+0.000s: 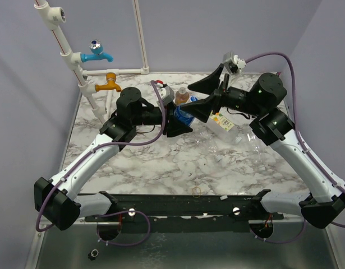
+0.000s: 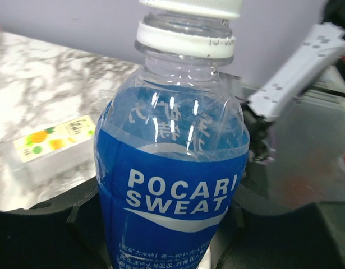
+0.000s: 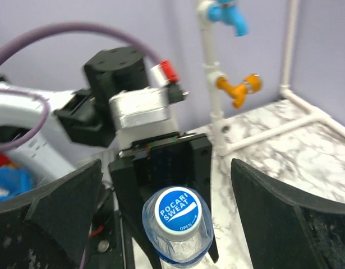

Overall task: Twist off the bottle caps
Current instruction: Unscrew the bottle cap from the plastic bottle.

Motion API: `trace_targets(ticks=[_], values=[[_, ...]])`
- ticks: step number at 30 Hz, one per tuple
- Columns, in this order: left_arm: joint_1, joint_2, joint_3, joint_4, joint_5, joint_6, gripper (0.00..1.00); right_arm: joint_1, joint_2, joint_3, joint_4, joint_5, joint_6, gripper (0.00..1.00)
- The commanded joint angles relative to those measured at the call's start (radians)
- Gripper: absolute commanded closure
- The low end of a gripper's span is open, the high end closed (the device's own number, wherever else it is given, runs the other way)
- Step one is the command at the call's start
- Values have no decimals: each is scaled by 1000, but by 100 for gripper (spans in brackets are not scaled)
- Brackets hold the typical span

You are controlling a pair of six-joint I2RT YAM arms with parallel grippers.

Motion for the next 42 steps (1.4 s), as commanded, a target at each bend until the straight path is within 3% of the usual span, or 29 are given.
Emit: trace_targets(ticks=[1,7,16,24,33,38,42], values=[[1,-4,-23,-36,-276,142,100,1,17,58,-74,333,62,0],[1,7,-30,-31,-494,229,100,1,126,143,-195,431,119,7],[1,8,-32,-15,-565,229,100,2,161,137,-179,427,167,21],[1,12,-24,-14,-554,209,100,2,172,114,-141,410,195,53],[0,11,-13,-14,-538,182,100,2,209,131,-165,403,187,47],[0,4,-16,-14,-512,170,100,2,186,112,-137,409,185,67],[0,-2,-8,-10,-384,123,100,2,144,91,-93,367,154,87]])
